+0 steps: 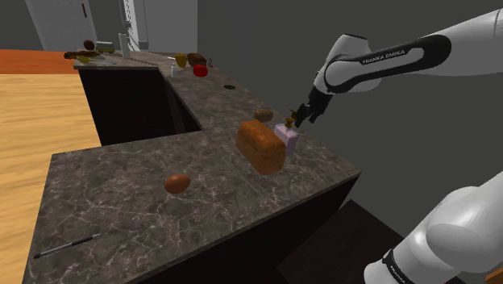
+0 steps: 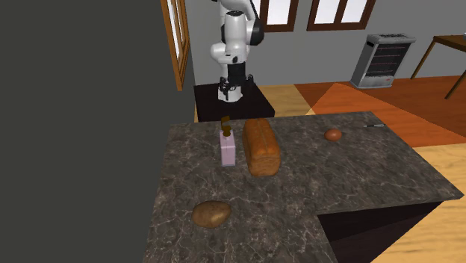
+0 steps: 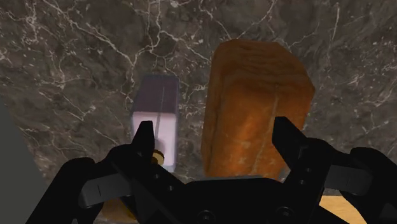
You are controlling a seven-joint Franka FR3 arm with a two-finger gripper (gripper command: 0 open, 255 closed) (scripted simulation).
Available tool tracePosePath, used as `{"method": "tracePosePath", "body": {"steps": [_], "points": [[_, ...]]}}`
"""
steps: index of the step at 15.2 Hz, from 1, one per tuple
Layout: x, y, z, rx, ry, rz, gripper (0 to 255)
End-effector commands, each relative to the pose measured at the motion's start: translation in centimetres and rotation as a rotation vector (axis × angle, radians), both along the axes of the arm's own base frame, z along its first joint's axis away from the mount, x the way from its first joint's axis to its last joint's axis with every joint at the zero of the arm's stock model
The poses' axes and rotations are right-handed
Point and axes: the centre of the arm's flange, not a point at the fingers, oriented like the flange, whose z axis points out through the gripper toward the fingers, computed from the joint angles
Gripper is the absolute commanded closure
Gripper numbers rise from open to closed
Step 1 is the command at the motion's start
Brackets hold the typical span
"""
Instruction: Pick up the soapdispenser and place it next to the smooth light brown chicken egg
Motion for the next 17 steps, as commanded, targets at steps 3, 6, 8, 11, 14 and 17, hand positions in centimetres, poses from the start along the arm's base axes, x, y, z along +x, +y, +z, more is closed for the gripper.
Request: {"method": "tracePosePath", "body": {"steps": [3, 6, 8, 11, 14, 17], "points": [[3.0, -2.5, -3.4, 0.004, -0.019, -0.032, 0], [5.2, -4.4, -5.9, 0.008, -0.033, -0.055, 0], [6.6, -5.8, -7.6, 0.01, -0.042, -0.07, 0], [8.3, -7.3, -9.4, 0.012, -0.052, -0.088, 0], [8.7, -7.4, -10.9, 0.012, -0.052, -0.088, 0], [9.1, -7.4, -12.5, 0.012, -0.052, -0.088, 0]]}}
